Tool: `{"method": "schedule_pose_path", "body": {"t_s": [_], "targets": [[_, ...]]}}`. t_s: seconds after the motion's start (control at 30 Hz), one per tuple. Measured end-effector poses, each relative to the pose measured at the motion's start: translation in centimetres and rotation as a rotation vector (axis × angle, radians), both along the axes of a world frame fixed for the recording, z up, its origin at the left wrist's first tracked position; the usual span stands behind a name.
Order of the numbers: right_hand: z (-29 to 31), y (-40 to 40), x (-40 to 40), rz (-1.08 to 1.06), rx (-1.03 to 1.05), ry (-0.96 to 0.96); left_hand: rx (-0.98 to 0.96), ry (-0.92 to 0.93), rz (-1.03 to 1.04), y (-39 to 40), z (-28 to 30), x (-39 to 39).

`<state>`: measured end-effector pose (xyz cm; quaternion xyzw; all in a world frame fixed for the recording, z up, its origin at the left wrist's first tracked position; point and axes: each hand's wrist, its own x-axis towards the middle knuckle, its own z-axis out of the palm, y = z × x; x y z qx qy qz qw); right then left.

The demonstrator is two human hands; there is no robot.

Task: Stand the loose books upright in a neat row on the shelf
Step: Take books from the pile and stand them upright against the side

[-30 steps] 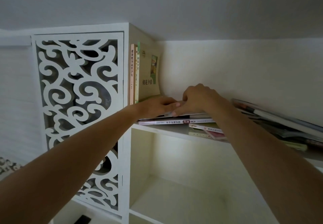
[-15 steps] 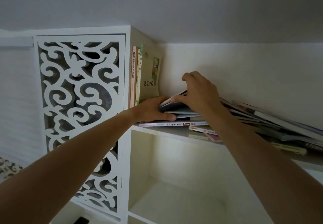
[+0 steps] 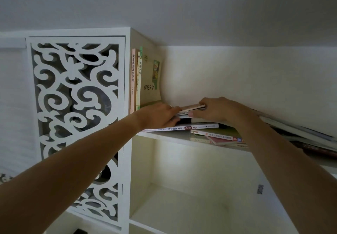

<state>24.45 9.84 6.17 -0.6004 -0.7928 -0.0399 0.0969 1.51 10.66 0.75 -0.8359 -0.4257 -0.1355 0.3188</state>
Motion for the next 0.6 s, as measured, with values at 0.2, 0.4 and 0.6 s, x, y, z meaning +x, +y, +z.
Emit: {"method": "schedule_pose_path", "body": {"t_s": [0.2, 0.4, 0.6], "targets": [[-0.7, -1.1, 1.4, 0.045, 0.107, 0.244, 0.19, -0.17, -0.098, 1.1, -1.9, 1.3], [-1.1, 0.6, 2.7, -0.103, 0.355, 0.337, 0.328, -0.294, -0.155, 1.3, -1.9, 5.0], [-2.3, 0.8, 2.8, -0.16, 0.468, 0.442, 0.15, -0.404, -0.276, 2.0, -2.1, 5.0]]}}
